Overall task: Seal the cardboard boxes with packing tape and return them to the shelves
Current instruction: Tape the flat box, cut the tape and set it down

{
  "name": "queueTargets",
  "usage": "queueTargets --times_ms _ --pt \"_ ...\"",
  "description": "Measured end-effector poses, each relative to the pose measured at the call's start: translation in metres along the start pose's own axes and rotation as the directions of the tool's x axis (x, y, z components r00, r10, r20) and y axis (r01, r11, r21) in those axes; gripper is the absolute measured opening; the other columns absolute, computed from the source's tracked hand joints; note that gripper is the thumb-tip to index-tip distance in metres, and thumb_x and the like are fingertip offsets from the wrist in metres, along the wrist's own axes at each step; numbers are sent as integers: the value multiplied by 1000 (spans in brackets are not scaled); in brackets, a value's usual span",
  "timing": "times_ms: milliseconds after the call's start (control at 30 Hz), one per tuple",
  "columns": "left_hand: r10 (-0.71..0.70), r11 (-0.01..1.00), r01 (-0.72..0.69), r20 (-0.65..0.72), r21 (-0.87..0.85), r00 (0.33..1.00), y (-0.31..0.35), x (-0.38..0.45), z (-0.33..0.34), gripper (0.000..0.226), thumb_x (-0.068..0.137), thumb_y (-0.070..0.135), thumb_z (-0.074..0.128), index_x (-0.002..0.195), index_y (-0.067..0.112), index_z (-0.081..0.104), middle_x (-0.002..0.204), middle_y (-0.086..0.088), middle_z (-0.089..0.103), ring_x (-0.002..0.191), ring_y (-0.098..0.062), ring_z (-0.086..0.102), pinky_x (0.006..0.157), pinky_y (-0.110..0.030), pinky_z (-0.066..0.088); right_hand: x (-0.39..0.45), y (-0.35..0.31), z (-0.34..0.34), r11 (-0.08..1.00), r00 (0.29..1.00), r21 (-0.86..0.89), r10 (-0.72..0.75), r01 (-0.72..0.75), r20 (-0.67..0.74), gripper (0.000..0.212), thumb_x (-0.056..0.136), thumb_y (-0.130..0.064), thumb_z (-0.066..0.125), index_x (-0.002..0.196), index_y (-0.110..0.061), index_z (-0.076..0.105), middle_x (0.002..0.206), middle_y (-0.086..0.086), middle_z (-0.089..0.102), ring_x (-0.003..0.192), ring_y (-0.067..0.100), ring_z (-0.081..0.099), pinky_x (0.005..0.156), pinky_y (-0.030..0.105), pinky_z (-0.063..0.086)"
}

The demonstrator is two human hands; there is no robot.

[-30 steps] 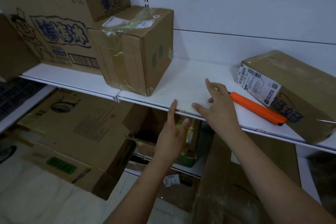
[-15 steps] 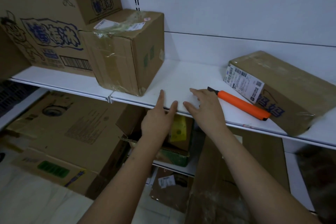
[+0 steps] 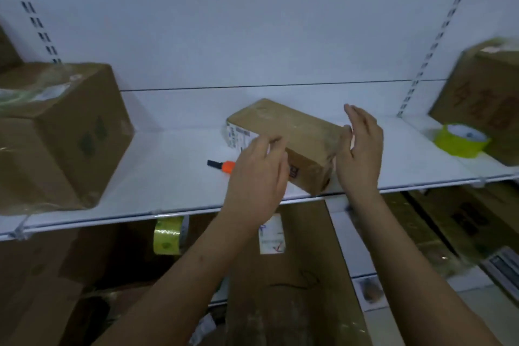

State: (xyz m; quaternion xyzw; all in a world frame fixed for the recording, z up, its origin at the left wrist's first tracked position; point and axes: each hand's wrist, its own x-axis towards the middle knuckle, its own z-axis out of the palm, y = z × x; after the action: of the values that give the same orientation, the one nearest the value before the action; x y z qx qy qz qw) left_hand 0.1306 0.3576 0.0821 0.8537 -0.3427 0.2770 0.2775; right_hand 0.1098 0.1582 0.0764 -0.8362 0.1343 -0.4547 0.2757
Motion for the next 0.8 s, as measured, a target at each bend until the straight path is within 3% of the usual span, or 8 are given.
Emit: queueTargets --times_ms 100,200,300,433,567,633,733,800 --pt "136 991 -135 26 -16 990 24 15 36 45 105 28 33 137 8 57 140 -12 55 126 -26 51 111 -36 33 24 34 4 987 966 71 124 -143 225 44 108 -29 35 151 -17 40 157 2 36 144 16 31 117 24 18" --pt "208 977 -210 80 21 975 32 24 69 46 106 32 32 142 12 52 141 -8 55 128 -24 50 112 -32 25 23 40 12 930 882 199 202 -309 426 46 108 -25 37 153 -16 34 143 -5 45 131 7 40 115 24 28" --pt "198 980 -198 27 4 980 29 27 91 37 105 28 35 126 15 62 122 -3 62 109 -22 56 96 -37 37 22 37 16 914 873 203 243 -352 422 44 108 -19 34 151 -15 36 131 -4 49 119 7 45 103 18 31" --pt "178 984 -180 -100 -13 979 31 27 101 29 103 23 39 105 13 66 104 -4 63 93 -24 55 81 -38 40 29 46 19 907 851 140 307 -397 427 42 107 -22 34 149 -17 40 141 3 52 128 18 48 113 33 34" --pt "42 999 -45 -109 -23 993 46 39 96 31 103 25 37 88 16 62 87 -2 56 82 -22 50 76 -37 36 29 48 21 859 836 213 347 -465 426 24 107 -20 32 115 -12 53 114 8 59 103 22 55 82 25 43" --pt "-33 998 25 -123 -65 992 53 48 91 33 103 29 38 79 18 58 81 1 53 80 -20 47 75 -37 36 28 47 23 840 837 251 354 -480 418 18 106 -21 34 107 -14 50 109 8 59 98 22 55 79 27 43" --pt "39 993 -54 -140 -105 989 48 57 92 30 101 29 47 75 17 58 78 1 52 78 -21 48 74 -38 41 24 50 25 826 850 305 338 -474 404 19 98 -36 38 101 -20 49 104 9 60 94 24 57 82 35 47" --pt "129 988 -142 -171 -65 977 43 58 95 25 98 25 54 76 15 61 79 -2 53 77 -23 48 72 -39 43 23 50 25 835 864 324 302 -444 403 26 92 -40 35 100 -20 48 103 9 60 91 20 55 80 32 46"
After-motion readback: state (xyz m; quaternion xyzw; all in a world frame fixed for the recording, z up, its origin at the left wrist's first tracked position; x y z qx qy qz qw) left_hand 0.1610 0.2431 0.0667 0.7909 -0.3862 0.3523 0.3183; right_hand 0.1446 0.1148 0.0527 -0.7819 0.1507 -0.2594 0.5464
